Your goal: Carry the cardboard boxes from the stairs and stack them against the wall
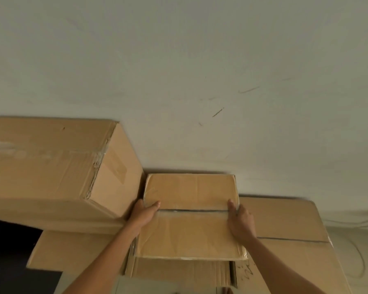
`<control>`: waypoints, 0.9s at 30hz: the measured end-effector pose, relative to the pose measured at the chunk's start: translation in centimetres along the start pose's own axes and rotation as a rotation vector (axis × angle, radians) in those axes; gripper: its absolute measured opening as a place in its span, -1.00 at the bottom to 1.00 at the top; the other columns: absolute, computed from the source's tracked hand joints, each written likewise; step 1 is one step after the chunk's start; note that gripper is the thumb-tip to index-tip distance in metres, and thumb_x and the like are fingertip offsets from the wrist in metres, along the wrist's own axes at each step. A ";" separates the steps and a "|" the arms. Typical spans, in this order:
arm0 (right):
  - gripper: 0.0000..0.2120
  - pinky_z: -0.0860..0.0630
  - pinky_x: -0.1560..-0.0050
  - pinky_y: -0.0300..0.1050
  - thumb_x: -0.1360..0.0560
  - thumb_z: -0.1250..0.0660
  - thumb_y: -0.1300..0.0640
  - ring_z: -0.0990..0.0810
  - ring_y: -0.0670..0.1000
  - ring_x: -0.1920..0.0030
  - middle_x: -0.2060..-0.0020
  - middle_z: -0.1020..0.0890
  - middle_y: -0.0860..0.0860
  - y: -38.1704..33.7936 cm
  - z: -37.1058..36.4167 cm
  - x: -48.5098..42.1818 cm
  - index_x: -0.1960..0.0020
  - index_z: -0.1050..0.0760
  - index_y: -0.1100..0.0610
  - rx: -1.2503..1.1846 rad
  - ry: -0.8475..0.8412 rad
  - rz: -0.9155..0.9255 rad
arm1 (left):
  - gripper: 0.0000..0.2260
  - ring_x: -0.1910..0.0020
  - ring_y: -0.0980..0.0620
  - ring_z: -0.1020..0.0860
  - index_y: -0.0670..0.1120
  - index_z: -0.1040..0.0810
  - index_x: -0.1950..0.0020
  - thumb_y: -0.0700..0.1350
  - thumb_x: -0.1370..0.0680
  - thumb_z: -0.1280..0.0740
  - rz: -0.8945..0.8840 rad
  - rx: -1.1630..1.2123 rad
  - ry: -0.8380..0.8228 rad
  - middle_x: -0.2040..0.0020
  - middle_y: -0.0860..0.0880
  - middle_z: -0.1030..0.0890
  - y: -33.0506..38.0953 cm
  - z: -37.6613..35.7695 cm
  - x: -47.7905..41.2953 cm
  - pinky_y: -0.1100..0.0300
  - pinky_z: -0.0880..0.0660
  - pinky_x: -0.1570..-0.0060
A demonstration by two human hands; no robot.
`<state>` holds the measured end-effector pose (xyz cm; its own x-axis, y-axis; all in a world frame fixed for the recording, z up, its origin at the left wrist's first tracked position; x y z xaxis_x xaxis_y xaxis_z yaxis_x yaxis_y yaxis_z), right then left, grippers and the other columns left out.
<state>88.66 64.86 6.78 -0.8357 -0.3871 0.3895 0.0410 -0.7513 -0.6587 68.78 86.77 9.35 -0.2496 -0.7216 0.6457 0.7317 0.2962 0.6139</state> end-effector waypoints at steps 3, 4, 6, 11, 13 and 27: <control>-0.44 -0.56 0.07 0.18 -0.55 0.02 -0.32 -0.60 0.22 0.14 0.17 -0.61 0.17 1.2 -1.7 -0.7 0.07 -0.43 0.15 0.009 -0.003 -0.035 | -0.49 -0.29 -0.13 -0.47 -0.19 -0.33 -0.41 -0.03 -0.53 -0.37 -0.029 -0.076 0.044 -0.32 -0.10 -0.48 -0.2 -0.9 -0.6 0.07 -0.42 -0.25; -0.44 -0.56 0.07 0.19 -0.55 0.02 -0.33 -0.60 0.22 0.14 0.18 -0.61 0.18 1.5 -2.1 -0.8 0.07 -0.43 0.15 0.003 -0.001 -0.046 | -0.49 -0.30 -0.13 -0.46 -0.19 -0.31 -0.43 -0.06 -0.54 -0.36 -0.044 -0.100 0.051 -0.34 -0.12 -0.47 -0.4 -1.3 -0.9 0.08 -0.41 -0.26; -0.45 -0.56 0.08 0.17 -0.55 0.02 -0.32 -0.59 0.21 0.16 0.19 -0.60 0.17 1.8 -2.5 -0.8 0.06 -0.42 0.15 -0.006 0.001 -0.060 | -0.45 -0.36 -0.12 -0.42 -0.20 -0.23 -0.48 -0.13 -0.55 -0.35 -0.075 -0.164 0.061 -0.40 -0.14 -0.42 -0.6 -1.8 -1.2 0.09 -0.37 -0.30; -0.46 -0.56 0.08 0.17 -0.55 0.05 -0.31 -0.59 0.22 0.16 0.19 -0.60 0.18 1.4 -2.8 -1.6 0.06 -0.41 0.14 -0.002 0.006 -0.059 | -0.32 -0.46 -0.08 -0.30 -0.12 -0.02 -0.57 -0.20 -0.55 -0.32 -0.199 -0.282 0.094 -0.52 -0.11 -0.25 -1.0 -2.3 -1.5 0.07 -0.31 -0.40; -0.46 -0.56 0.07 0.19 -0.56 0.05 -0.31 -0.59 0.22 0.15 0.18 -0.60 0.18 1.1 -2.9 -1.8 0.05 -0.40 0.15 -0.003 -0.003 -0.060 | -0.33 -0.52 -0.04 -0.17 -0.10 -0.03 -0.58 -0.23 -0.55 -0.30 -0.303 -0.373 0.115 -0.56 -0.08 -0.13 -1.2 -2.6 -1.2 0.08 -0.21 -0.46; -0.46 -0.50 -0.11 0.23 -0.57 0.01 -0.29 -0.55 0.24 -0.06 -0.05 -0.56 0.23 0.3 -3.8 -2.7 -0.13 -0.35 0.19 -0.013 -0.203 -0.124 | -0.40 -0.56 0.07 0.03 -0.11 -0.12 -0.55 -0.17 -0.56 -0.27 -0.468 -0.578 0.085 -0.58 0.00 -0.01 -2.7 -2.2 -1.7 0.21 0.02 -0.49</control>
<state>88.85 67.64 3.10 -0.7064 -0.3931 0.5887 -0.0632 -0.7933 -0.6056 68.59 85.76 5.58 -0.5836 -0.7446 0.3240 0.7839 -0.4125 0.4640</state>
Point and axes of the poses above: each hand's wrist, its own x-axis away from the middle knuckle, its own z-axis out of the back of the hand, y = z × x, the point moved 1 cm from there along -x, towards the middle knuckle
